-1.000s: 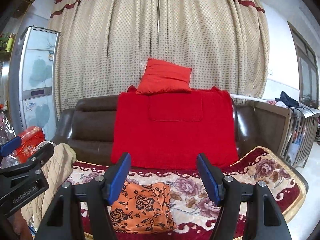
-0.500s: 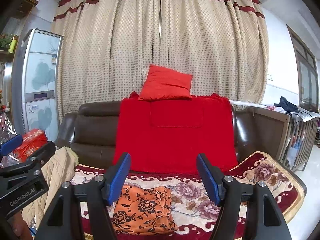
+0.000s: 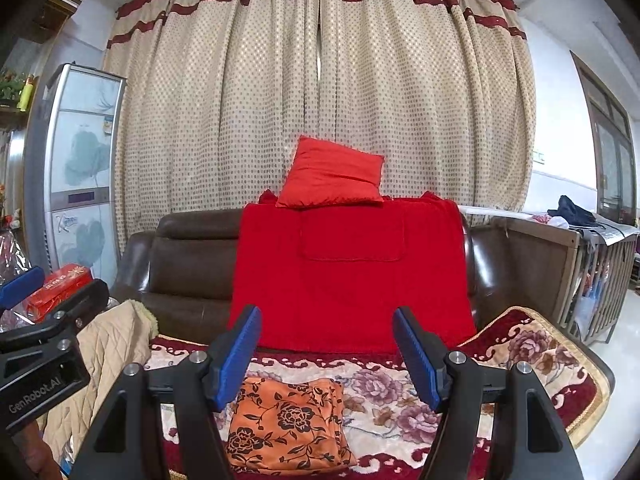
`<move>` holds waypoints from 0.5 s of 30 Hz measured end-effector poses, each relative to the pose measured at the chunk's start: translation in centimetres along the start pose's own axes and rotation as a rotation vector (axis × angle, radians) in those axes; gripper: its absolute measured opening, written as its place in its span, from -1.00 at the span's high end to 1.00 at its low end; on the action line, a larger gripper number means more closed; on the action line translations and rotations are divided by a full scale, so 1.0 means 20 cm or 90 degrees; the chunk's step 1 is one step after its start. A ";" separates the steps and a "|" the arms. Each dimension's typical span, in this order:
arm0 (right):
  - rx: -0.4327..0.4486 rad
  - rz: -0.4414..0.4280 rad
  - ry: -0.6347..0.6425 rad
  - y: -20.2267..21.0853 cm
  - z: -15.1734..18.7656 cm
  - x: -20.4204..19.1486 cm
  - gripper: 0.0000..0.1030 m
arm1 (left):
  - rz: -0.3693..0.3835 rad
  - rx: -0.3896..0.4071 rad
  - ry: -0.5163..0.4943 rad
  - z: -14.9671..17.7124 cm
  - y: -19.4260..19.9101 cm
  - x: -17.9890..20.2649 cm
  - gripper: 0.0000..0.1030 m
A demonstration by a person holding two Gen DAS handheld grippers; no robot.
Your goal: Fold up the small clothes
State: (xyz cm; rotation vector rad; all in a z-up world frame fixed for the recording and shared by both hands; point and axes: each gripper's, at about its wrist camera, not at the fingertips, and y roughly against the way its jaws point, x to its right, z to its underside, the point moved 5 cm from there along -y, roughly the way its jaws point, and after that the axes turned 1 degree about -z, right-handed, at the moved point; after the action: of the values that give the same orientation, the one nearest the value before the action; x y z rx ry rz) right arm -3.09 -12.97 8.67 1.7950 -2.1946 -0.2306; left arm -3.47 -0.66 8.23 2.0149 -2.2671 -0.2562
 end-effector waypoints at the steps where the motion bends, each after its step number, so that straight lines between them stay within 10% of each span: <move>1: 0.000 0.001 -0.001 0.00 0.00 0.00 -0.39 | 0.002 0.000 0.000 0.00 0.00 0.00 -0.81; 15: -0.009 0.012 -0.016 -0.04 0.01 0.03 -0.39 | 0.022 -0.012 -0.016 -0.01 -0.05 0.07 -0.81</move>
State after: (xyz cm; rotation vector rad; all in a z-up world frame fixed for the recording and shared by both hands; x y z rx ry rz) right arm -2.54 -13.76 8.37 1.7729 -2.2196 -0.2652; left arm -2.70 -2.15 8.13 1.9733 -2.3027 -0.2995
